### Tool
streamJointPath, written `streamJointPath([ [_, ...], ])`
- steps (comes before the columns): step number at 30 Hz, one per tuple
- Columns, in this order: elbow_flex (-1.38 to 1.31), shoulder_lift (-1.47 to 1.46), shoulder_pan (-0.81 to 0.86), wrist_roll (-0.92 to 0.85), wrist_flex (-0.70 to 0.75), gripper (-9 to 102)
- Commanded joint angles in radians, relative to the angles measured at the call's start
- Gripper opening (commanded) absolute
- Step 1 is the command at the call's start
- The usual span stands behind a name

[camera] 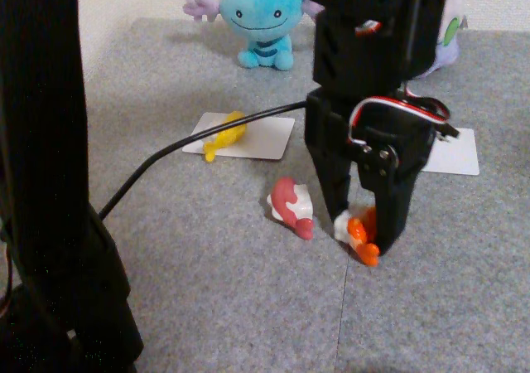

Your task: Wooper wants to eat egg sudhi, and Goomy wants to eat shrimp sushi

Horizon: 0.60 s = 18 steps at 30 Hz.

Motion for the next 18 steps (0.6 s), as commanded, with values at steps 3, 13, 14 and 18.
streamJointPath([
  [3, -0.044, 0.11, -0.061, 0.026, 0.031, 12],
  [13, -0.451, 0.091, -0.193, 0.094, 0.265, 12],
  [14, -0.489, 0.071, -0.199, 0.094, 0.276, 12],
  [18, -0.624, -0.067, -0.21, 0.074, 0.284, 12],
])
